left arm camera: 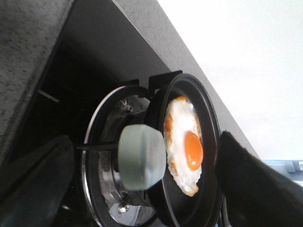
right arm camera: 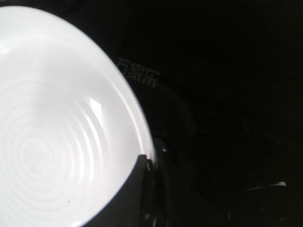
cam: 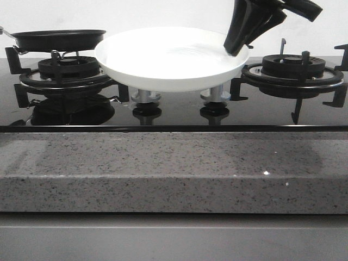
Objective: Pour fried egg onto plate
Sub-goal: 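Grasp the pale green pan handle with the left gripper and lift, then raise the frying pan with the left gripper over the held plate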
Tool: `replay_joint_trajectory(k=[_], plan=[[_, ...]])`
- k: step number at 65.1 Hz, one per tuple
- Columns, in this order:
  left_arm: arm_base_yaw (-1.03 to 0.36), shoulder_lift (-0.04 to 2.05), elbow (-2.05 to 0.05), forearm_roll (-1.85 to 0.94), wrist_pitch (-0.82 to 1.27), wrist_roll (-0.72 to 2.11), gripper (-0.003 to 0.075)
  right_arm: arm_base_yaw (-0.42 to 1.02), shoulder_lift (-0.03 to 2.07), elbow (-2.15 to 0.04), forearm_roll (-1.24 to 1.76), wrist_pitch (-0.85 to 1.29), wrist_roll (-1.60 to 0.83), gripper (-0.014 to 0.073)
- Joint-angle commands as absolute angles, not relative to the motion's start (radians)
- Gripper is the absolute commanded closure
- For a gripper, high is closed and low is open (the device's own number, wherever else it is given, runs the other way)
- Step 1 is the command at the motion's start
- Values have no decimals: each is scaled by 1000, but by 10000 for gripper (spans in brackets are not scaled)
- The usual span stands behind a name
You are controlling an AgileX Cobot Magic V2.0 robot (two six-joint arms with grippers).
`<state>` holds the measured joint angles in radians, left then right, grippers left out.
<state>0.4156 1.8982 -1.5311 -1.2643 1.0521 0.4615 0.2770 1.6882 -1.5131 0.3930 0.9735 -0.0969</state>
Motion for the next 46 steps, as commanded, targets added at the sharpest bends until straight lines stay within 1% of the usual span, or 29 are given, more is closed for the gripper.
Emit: replay_joint_trajectory(k=[1,16,23,37,46], plan=[[395,1868,-1574,-1342,1080,466,122,277,1635,-1540,415,934,-107,660],[393,1897,-1576,-1367,1104,466,128,277,1635,-1540,415,934,-107,660],[393,1907,-1576,-1413,1122,464,170,277,1635,-1540,415,934,-107,660],[393,1917,-1576,-1452,1148,458,349,277,1635,-1540,415,933,-107,660],[393,1922,-1576,-1462,1148,458,445,277,1635,-1540,415,933,-107,660]])
